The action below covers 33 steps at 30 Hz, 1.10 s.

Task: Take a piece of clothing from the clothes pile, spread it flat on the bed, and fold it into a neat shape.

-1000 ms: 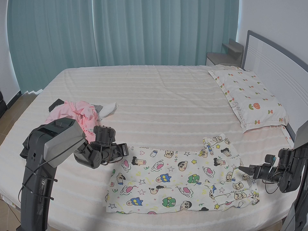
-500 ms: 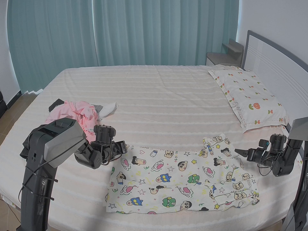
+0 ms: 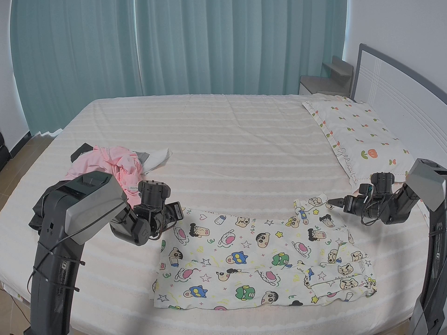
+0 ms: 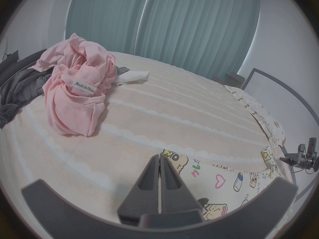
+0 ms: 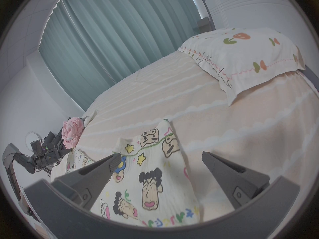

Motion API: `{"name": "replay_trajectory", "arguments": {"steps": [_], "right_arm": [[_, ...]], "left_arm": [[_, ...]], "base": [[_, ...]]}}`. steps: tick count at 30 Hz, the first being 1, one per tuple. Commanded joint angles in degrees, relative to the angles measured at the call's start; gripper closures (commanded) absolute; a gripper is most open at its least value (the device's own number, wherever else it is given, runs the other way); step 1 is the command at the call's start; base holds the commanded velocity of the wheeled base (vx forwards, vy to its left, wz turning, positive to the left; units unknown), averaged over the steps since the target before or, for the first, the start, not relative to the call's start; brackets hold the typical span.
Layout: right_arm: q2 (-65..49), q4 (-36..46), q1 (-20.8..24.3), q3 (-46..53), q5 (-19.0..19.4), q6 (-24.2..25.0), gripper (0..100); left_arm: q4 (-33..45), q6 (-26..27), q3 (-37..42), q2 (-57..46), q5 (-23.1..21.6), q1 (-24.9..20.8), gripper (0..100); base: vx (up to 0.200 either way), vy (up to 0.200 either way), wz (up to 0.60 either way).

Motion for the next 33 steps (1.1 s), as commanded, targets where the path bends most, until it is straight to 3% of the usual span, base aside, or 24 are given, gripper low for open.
{"name": "replay_trajectory", "arguments": {"steps": [1, 19, 20, 27, 33], "right_arm": [[4.06, 3.82, 1.27, -6.51, -1.37, 0.00, 0], [7.31, 10.06, 2.41, -11.87, -1.99, -0.44, 0], [7.48, 10.06, 2.68, -11.87, -1.99, -0.53, 100], [7.92, 9.62, 2.50, -11.78, -1.46, -0.53, 100], [7.04, 8.92, 0.48, -10.73, 4.34, -0.44, 100]], "left_arm": [[-0.04, -0.08, 0.23, 0.03, 0.95, -0.01, 100], [-0.04, -2.01, 0.23, 0.21, 0.78, 0.34, 100], [-0.04, -2.01, 0.23, 0.21, 0.78, 0.34, 100], [-0.04, -2.10, 0.32, 0.65, 0.78, 0.43, 100], [-0.04, -2.10, 1.64, 0.21, 0.78, 0.52, 100]], "base": [[0.000, 0.000, 0.00], [0.000, 0.000, 0.00], [0.000, 0.000, 0.00], [0.000, 0.000, 0.00], [0.000, 0.000, 0.00]]}}
